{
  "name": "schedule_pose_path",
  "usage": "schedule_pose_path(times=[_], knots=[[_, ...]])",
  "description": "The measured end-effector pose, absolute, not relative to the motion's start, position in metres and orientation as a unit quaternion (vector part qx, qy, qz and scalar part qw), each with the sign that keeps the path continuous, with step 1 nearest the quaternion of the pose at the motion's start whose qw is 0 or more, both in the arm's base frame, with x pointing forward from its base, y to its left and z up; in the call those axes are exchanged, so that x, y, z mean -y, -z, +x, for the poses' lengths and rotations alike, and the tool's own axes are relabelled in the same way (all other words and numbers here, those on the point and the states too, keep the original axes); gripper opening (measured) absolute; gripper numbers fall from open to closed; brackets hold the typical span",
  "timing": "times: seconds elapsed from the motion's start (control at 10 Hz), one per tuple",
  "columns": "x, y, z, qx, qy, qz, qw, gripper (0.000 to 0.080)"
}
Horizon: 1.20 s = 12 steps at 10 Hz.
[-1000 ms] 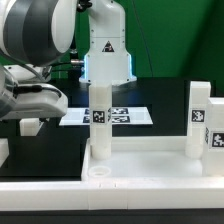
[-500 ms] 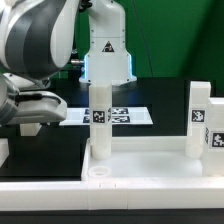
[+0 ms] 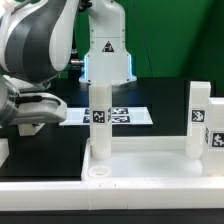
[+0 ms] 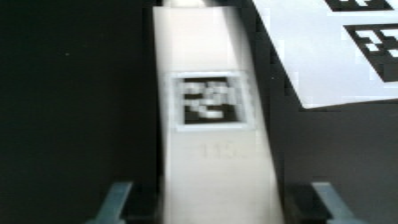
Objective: Assemble desk
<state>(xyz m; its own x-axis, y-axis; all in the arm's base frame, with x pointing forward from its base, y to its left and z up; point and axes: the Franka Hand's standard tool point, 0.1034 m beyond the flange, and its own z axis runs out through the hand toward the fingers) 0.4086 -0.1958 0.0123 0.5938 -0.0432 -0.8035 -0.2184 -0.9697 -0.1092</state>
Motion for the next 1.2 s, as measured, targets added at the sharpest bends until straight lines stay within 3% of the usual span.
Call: schedule_pose_path(times=[0.7, 0.8, 1.0, 1.1, 1.2], knots=[[0.196, -0.013, 0.409, -0.074, -0.444, -0.888, 0.098, 0.0288], [0.198, -0.030, 0.418, -0.066, -0.442, -0.889, 0.101, 0.0288], [0.192, -0.079, 0.454, -0.052, -0.385, -0.916, 0.096, 0.0289], [0.189, -0.091, 0.451, -0.058, -0.381, -0.917, 0.103, 0.0289], [0.199, -0.077, 0.452, -0.063, -0.353, -0.929, 0.092, 0.0289]])
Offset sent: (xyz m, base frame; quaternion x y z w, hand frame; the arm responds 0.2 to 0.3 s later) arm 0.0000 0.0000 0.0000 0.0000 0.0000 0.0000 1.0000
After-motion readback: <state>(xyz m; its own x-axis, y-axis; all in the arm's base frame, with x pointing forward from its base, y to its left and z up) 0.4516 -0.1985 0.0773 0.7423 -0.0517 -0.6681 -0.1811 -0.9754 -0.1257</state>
